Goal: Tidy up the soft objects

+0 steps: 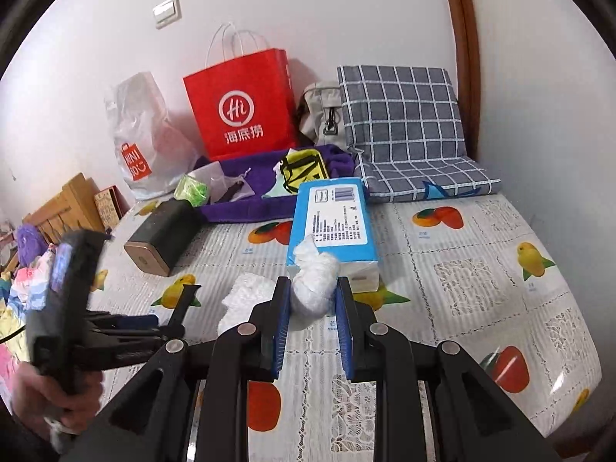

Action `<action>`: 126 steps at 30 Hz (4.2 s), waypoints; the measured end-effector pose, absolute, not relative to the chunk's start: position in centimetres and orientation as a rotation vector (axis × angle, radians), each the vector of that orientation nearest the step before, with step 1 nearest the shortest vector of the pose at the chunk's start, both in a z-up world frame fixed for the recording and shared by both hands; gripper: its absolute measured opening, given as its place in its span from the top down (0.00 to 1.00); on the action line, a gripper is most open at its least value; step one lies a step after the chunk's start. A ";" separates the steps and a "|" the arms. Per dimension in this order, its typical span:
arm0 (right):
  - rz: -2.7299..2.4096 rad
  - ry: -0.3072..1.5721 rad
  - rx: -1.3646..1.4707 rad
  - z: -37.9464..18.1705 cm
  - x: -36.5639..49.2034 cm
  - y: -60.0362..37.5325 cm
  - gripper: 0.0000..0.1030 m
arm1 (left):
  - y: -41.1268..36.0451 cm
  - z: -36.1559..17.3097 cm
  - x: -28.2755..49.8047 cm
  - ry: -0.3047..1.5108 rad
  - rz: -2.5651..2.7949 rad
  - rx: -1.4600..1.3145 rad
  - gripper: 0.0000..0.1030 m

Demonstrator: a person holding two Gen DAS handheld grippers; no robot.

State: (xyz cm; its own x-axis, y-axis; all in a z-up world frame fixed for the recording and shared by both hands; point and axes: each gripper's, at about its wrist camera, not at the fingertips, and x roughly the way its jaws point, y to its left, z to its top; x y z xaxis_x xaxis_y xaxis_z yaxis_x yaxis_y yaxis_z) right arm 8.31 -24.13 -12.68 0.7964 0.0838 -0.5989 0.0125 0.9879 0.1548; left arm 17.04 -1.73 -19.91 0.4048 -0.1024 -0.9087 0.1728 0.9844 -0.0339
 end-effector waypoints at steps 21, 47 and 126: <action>0.005 0.696 0.195 -14.7 9.8 -25.5 0.77 | -2.1 -20.2 16.6 1.044 -0.235 0.174 0.76; 0.026 0.787 0.213 -14.1 9.1 -24.9 0.76 | -0.6 -18.1 14.3 1.056 -0.245 0.129 0.81; 0.199 0.727 0.108 -4.2 28.9 -24.6 0.76 | 1.2 -3.8 32.9 0.829 -0.100 -0.047 0.80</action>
